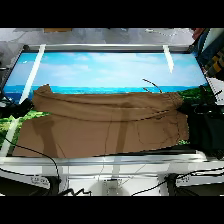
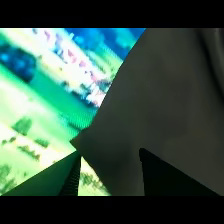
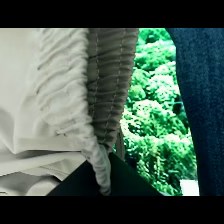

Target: Fold the clothes and pants, and hang the long-sleeved shirts on hangers.

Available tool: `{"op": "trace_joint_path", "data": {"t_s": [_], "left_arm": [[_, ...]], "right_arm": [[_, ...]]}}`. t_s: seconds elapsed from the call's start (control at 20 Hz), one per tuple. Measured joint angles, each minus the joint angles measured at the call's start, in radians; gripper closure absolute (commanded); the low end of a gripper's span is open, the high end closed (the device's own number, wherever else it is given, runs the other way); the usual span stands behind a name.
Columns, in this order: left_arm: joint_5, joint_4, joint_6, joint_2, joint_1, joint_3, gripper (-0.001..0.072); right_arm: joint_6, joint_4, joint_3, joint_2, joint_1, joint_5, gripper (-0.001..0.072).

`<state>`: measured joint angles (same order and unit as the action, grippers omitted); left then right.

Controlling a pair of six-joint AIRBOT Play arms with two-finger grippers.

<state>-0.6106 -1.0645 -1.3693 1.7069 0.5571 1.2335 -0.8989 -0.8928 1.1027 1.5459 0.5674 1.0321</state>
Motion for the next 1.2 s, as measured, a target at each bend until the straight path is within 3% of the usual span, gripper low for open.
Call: {"op": "trace_joint_path", "data": {"t_s": [0.05,0.1,0.4,0.7,0.9,1.2], "left_arm": [[0.042,0.0,0.0,0.002,-0.014,0.0,0.0633],[0.074,0.0,0.0,0.004,-0.027,0.0,0.0692],[0.171,0.0,0.0,-0.015,-0.072,0.084,0.0695],[0.158,0.002,-0.034,-0.078,-0.086,0.284,0.0696],[0.037,-0.06,-0.041,-0.101,-0.077,0.359,0.0695],[-0.243,-0.336,-0.082,-0.115,-0.065,0.388,0.0695]], "right_arm": [[-0.001,0.0,0.0,0.0,0.0,0.0,0.0683],[-0.001,0.0,0.0,0.0,0.0,0.0,0.0683],[-0.002,0.014,0.012,0.0,-0.001,-0.024,0.0684],[-0.036,0.058,0.087,0.001,-0.017,-0.103,0.0685],[-0.082,0.024,0.102,0.01,-0.071,-0.208,0.0685],[-0.169,-0.036,0.108,0.015,-0.118,-0.311,0.0685]]}}
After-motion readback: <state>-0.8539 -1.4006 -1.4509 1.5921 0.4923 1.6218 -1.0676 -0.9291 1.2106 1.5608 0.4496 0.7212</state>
